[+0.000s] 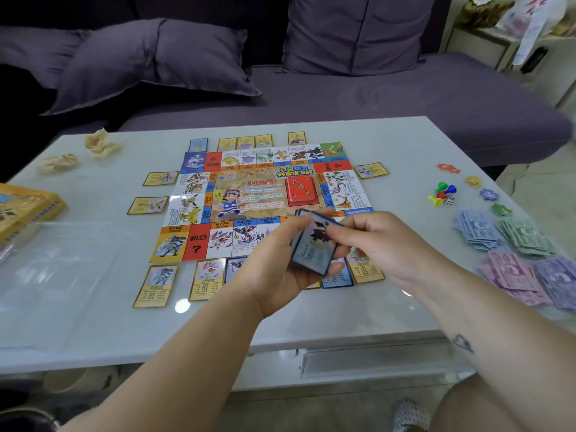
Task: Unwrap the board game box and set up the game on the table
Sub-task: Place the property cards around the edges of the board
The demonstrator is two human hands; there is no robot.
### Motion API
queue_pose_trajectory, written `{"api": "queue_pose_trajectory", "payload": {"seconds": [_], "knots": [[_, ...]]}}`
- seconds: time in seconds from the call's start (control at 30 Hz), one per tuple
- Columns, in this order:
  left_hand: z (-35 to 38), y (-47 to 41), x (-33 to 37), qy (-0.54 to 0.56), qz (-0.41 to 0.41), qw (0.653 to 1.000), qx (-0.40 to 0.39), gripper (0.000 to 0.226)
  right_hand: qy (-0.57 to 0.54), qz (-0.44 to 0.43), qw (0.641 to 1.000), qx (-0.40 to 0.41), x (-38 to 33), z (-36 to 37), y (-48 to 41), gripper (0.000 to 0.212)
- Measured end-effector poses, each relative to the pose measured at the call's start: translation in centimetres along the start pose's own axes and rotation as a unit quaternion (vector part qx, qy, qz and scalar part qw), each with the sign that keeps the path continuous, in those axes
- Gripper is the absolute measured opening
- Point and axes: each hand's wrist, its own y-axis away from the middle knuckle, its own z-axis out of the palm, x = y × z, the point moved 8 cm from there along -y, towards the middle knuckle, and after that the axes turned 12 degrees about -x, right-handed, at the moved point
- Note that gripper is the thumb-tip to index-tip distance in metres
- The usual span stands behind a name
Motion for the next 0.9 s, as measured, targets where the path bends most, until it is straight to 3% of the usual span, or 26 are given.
{"api": "queue_pose_trajectory", "payload": {"seconds": [0.17, 0.53, 0.63, 0.7, 0.77, 0.83, 0.9], "knots": [[-0.4, -0.5, 1.5, -0.048, 0.017, 0.999, -0.001, 0.021, 0.0, 0.003, 1.0, -0.003, -0.4, -0.5, -0.7, 0.021], [-0.9, -2.5, 4.1, -0.101, 0.066, 0.992, 0.031, 0.015, -0.017, -0.027, 0.99, 0.136, -0.7, -2.0, -2.4, 0.018], [-1.6, -3.1, 5.0, -0.13, 0.075, 0.987, 0.055, 0.011, 0.103, -0.063, 0.984, 0.13, -2.4, -2.4, -3.2, 0.015], [-2.1, -3.5, 6.1, -0.222, 0.088, 0.969, 0.066, 0.016, 0.265, -0.102, 0.955, 0.088, -4.5, -2.1, -4.1, 0.011], [-2.3, -3.8, 7.4, -0.336, 0.092, 0.935, 0.067, 0.022, 0.349, -0.104, 0.931, 0.035, -5.7, -1.5, -5.5, 0.01], [-2.7, -4.1, 8.6, -0.358, 0.105, 0.925, 0.069, 0.028, 0.351, -0.097, 0.931, 0.02, -6.7, -1.5, -7.1, 0.01], [-3.5, -4.0, 10.1, -0.273, 0.14, 0.947, 0.09, 0.032, 0.269, -0.096, 0.957, 0.043, -7.3, -1.8, -8.5, 0.014]]}}
